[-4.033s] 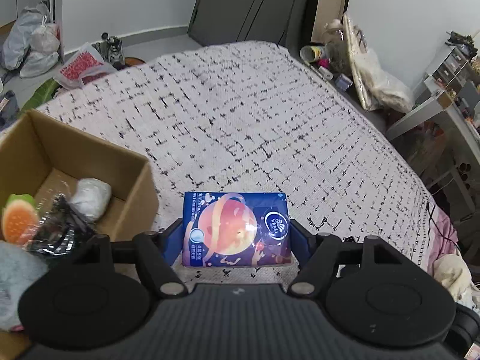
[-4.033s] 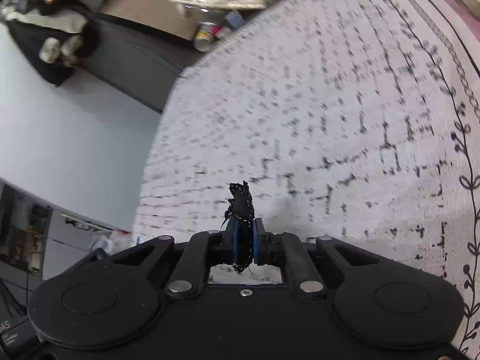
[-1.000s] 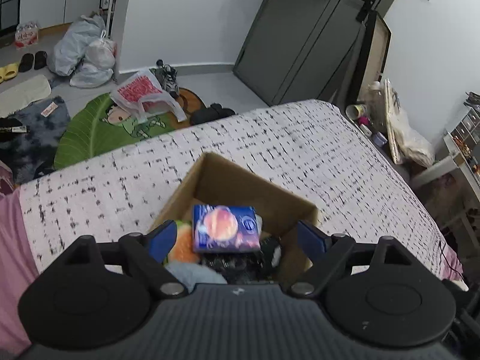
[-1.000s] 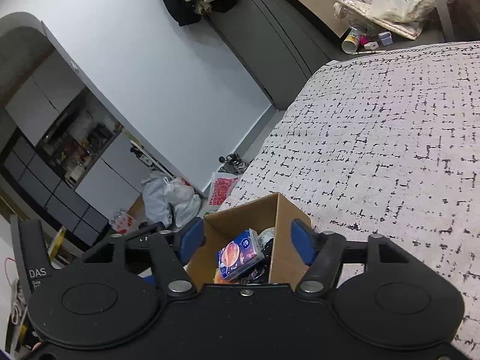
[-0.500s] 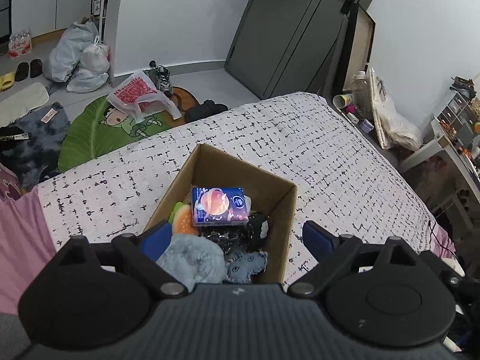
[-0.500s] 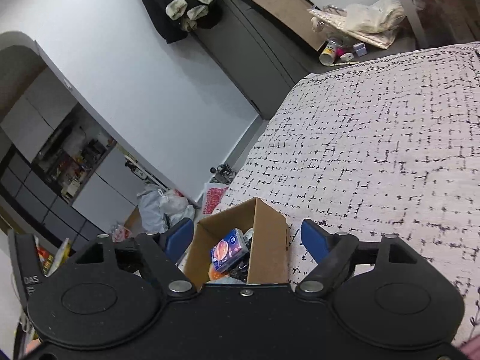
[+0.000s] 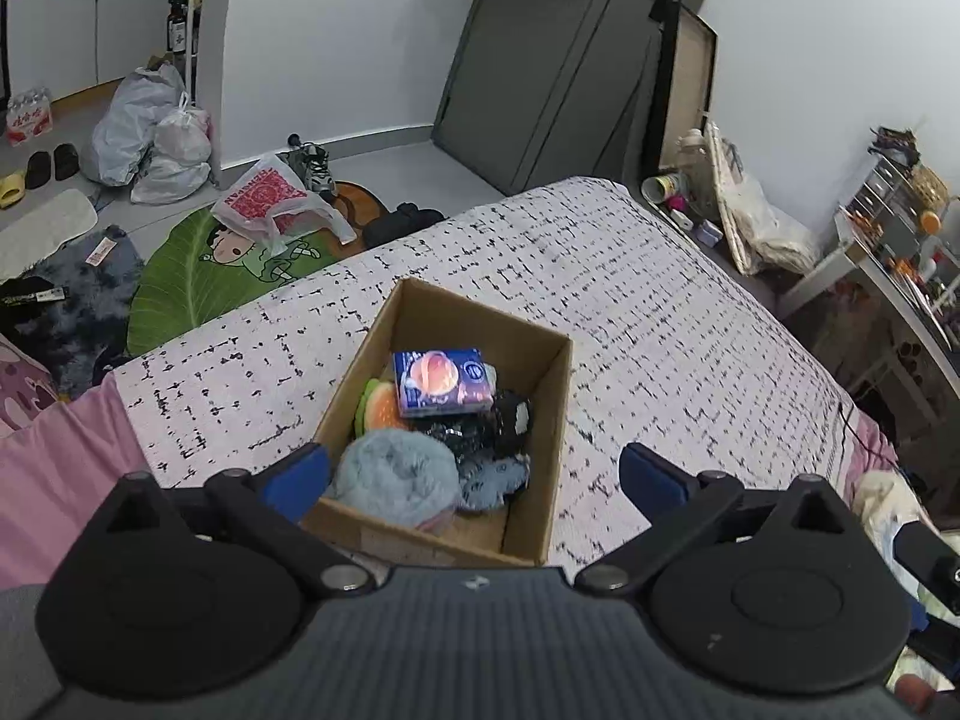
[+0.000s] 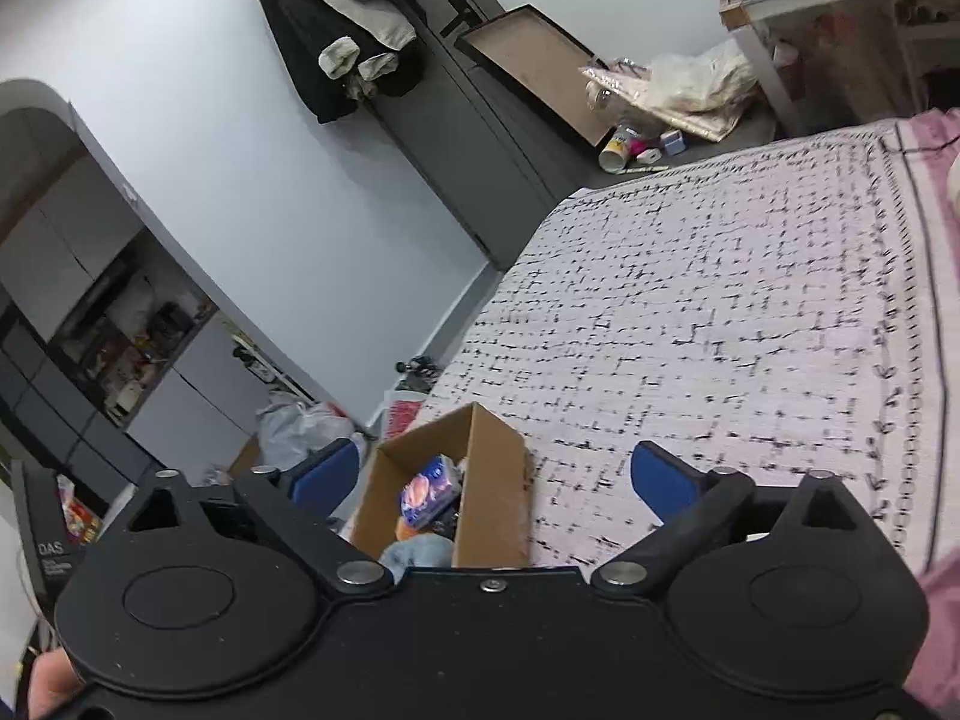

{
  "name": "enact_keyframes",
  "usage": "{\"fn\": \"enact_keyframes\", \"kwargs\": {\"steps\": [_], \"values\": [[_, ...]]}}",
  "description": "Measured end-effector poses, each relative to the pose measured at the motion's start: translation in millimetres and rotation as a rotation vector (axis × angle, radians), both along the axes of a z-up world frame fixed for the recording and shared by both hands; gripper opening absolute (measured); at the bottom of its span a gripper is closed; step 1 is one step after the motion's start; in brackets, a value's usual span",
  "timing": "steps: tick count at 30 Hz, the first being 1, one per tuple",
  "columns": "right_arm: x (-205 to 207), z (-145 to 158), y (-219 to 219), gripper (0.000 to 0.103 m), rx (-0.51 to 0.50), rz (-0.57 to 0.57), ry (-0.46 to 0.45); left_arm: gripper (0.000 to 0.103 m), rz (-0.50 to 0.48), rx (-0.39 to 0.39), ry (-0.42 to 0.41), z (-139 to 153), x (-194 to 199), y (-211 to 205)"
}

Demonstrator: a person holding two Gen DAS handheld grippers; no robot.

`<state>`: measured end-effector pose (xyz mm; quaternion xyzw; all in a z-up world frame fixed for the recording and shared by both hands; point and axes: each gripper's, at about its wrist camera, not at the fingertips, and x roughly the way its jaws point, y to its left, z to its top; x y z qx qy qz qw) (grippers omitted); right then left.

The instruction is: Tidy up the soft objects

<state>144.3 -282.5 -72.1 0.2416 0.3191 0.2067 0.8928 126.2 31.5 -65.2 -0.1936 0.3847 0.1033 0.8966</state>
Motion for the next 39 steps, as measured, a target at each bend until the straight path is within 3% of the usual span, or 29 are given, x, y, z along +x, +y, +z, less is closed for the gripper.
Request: {"fn": "enact_keyframes", "kwargs": {"steps": [19,23,39], "values": [[-76.9,36.2,4.5,0.103,-0.19,-0.051,-0.02,0.102,-0.088,0.029,-0.034,35.1,-66.7,-14.2],[-88.9,43.8,6.7,0.103,-0.237,-0.074,-0.039,0.102,-0.123,0.064,-0.049,42.9,-78.7,-18.8],[-114.9,55.2,27.9,0.103,-0.315,0.006,-0.052,0.102,-0.213,0.128,-0.079,54.9,-107.8,-25.9]]}}
